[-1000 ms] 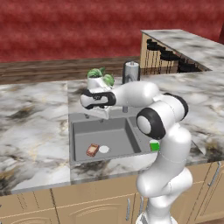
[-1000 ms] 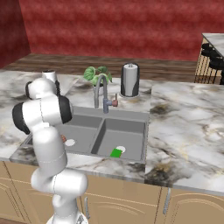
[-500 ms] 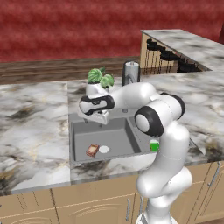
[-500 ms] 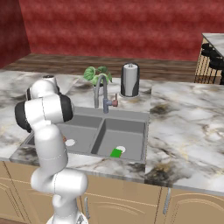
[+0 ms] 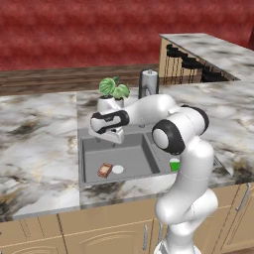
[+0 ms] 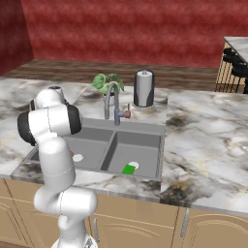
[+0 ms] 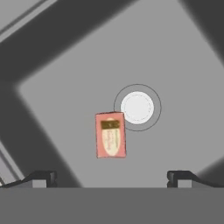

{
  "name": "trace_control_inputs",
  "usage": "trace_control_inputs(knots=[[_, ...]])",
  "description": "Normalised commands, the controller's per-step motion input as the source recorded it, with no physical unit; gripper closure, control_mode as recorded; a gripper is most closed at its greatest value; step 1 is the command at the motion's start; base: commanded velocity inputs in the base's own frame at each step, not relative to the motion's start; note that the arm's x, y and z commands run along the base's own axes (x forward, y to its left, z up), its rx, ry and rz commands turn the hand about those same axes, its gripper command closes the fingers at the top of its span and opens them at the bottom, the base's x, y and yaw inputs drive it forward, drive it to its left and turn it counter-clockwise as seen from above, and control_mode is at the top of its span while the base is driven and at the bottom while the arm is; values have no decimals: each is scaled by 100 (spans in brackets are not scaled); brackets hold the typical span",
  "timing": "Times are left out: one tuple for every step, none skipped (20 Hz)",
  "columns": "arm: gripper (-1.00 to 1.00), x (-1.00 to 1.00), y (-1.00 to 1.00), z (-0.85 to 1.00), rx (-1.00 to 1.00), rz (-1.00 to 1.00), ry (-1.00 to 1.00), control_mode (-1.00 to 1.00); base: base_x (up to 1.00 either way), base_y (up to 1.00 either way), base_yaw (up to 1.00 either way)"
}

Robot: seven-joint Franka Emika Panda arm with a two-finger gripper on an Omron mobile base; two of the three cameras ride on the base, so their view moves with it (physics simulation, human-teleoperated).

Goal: Pick up the sponge and bar soap from the sink, and place them back in the cabinet, and close the cabinet door.

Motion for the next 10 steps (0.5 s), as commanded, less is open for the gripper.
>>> trace_control_inputs(knots=[[-100,0,-6,-18,0,0,0,-100,0,0,0],[-100,0,-15,-26,0,0,0,-100,0,0,0],[-100,0,-5,-29,0,0,0,-100,0,0,0],[-100,0,0,-29,0,0,0,-100,0,0,0],[-100,0,0,-26,0,0,0,-100,0,0,0],[-100,0,0,-26,0,0,0,-100,0,0,0],[-100,0,0,-26,0,0,0,-100,0,0,0],[-100,0,0,-26,0,0,0,-100,0,0,0],[-100,0,0,-29,0,0,0,-100,0,0,0],[-100,0,0,-27,0,0,0,-100,0,0,0]])
